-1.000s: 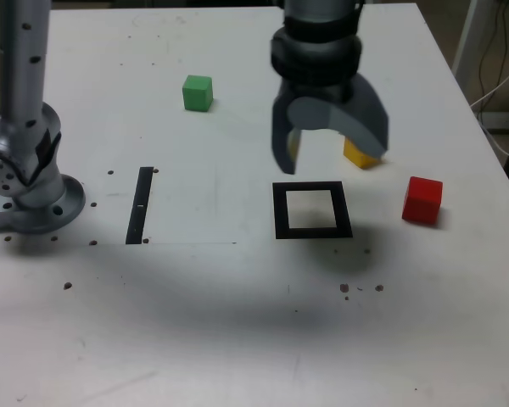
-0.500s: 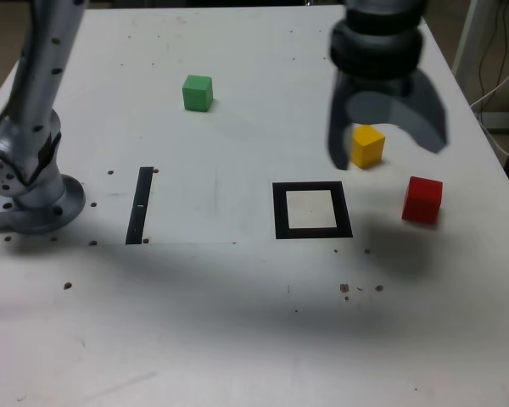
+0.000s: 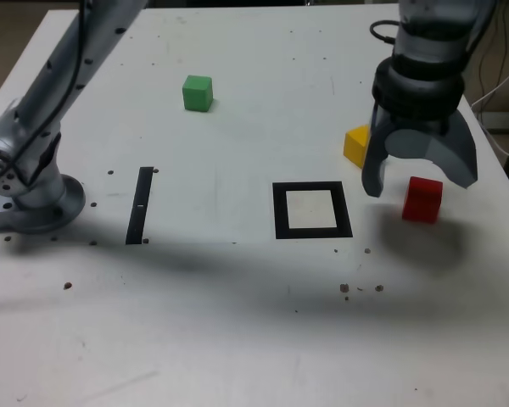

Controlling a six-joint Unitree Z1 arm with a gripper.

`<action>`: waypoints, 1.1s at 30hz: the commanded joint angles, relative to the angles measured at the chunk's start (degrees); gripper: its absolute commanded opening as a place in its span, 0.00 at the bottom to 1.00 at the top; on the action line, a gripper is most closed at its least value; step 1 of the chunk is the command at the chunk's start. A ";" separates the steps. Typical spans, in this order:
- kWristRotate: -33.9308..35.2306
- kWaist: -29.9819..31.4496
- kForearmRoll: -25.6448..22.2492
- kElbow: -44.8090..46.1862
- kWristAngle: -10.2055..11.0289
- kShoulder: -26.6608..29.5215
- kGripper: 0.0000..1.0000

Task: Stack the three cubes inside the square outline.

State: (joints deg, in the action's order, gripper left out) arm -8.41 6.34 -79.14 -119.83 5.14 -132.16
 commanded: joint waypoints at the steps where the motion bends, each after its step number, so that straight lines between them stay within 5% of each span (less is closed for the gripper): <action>1: -0.20 -0.10 0.14 -1.10 -0.03 -1.47 0.97; 13: -0.53 -0.85 0.03 -4.48 0.80 -6.05 0.89; 24: -0.29 -0.41 -1.40 -6.65 4.23 -6.62 0.39; 33: -0.31 -0.06 -2.29 -8.21 4.58 -7.44 0.30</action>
State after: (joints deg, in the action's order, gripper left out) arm -8.77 6.23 -81.24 -127.58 9.79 -139.02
